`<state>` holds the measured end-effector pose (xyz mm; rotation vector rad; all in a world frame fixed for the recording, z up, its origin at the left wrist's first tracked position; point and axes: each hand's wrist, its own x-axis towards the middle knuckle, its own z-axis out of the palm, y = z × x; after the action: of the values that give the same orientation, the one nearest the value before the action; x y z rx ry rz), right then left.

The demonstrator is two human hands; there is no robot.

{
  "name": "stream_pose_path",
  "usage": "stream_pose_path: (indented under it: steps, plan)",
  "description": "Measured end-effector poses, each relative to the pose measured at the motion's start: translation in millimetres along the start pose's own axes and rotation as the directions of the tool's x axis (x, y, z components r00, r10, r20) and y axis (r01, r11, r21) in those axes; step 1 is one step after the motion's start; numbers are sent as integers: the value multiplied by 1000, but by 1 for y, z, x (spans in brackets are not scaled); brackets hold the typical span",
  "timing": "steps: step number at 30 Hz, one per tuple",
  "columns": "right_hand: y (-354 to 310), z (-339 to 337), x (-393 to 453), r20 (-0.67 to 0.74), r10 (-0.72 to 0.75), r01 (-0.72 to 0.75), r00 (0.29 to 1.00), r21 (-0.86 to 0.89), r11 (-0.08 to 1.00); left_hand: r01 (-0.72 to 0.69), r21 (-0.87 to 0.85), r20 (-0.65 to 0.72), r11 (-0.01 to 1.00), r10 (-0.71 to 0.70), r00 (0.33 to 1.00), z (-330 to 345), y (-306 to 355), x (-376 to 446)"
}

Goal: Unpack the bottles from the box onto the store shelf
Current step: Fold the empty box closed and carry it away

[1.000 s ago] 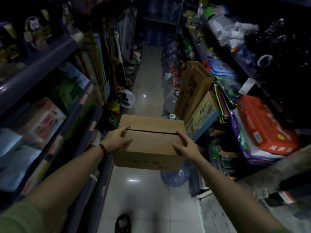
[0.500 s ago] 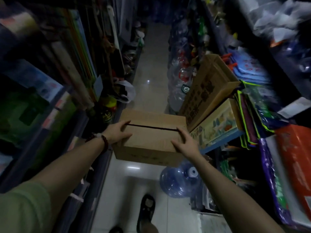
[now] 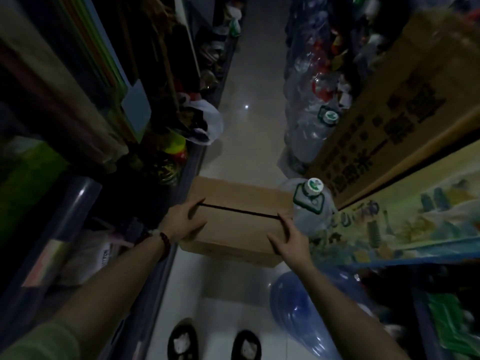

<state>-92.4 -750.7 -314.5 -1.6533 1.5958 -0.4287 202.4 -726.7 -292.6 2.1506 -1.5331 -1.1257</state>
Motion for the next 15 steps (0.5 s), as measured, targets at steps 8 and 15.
stream_pose_path:
  steps: [8, 15]
  plan:
    - [133, 126, 64, 52, 24, -22, 998, -44, 999, -13, -5, -5, 1000, 13, 1000, 126, -115, 88]
    - [211, 195, 81, 51, 58, -54, 997, -88, 995, 16, -34, -16, 999, -17, 1000, 207, -194, 123]
